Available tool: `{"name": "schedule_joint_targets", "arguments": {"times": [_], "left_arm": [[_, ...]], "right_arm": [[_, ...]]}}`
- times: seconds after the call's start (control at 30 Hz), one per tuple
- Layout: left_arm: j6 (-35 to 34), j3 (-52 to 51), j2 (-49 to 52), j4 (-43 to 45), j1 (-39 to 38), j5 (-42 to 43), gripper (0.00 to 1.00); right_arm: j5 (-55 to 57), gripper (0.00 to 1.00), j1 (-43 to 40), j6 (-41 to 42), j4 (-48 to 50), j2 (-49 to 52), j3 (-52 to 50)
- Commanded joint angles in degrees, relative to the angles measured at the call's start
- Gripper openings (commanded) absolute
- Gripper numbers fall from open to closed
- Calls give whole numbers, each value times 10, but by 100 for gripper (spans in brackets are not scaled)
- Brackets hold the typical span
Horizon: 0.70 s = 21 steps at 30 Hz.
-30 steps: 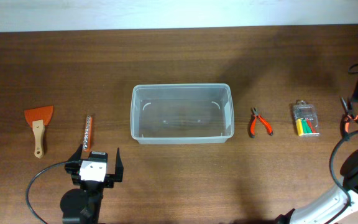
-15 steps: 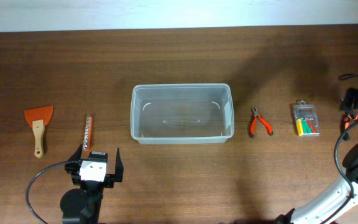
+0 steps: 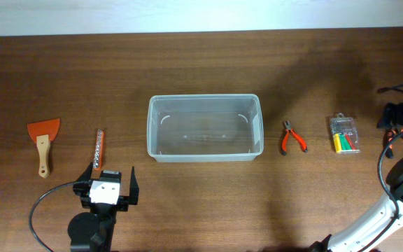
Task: Pack container
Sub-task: 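Lower the right gripper over the pliers handles and align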
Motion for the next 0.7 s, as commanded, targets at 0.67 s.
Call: {"name": "schedule_joint_targets", "arguments": {"times": [0.67], "left_arm": [[-3,-3,-4,0,3,6,99]], "right_arm": [[8,99,-2,-4,24,47,10]]}}
